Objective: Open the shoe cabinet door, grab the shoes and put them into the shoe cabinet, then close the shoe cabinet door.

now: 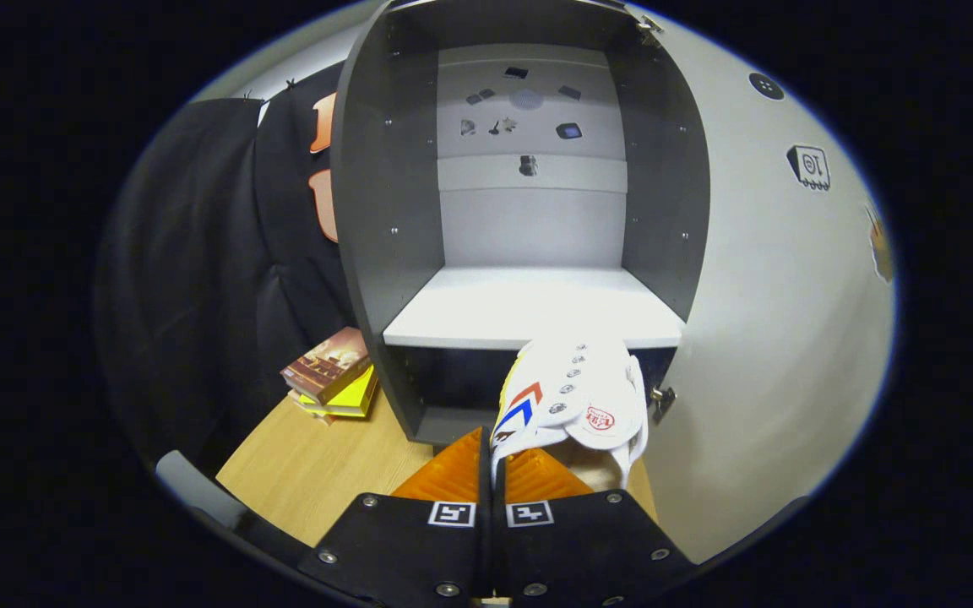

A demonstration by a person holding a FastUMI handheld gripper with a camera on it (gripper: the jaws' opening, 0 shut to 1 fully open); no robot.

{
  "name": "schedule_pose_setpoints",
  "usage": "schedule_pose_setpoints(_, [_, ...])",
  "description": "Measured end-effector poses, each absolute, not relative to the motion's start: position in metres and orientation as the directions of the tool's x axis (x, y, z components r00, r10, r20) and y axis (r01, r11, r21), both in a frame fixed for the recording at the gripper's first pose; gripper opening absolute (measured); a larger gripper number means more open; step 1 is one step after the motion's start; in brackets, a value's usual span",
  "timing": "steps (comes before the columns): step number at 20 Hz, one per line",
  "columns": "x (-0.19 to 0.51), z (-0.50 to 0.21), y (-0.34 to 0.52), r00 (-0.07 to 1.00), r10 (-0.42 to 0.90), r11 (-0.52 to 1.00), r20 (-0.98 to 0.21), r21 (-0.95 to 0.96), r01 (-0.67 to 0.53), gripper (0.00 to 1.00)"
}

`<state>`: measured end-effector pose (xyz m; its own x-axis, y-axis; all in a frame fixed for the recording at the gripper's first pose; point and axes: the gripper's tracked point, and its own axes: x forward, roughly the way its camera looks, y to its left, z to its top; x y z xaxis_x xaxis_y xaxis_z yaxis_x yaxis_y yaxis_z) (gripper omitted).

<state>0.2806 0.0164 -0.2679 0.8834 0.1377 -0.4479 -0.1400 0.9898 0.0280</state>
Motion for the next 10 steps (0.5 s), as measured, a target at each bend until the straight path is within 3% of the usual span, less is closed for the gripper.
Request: schedule_pose_setpoints(10, [0.383, -0.242, 0.026, 0.891, 0.161, 0.984, -0.424, -0.006, -0.181, 0.0])
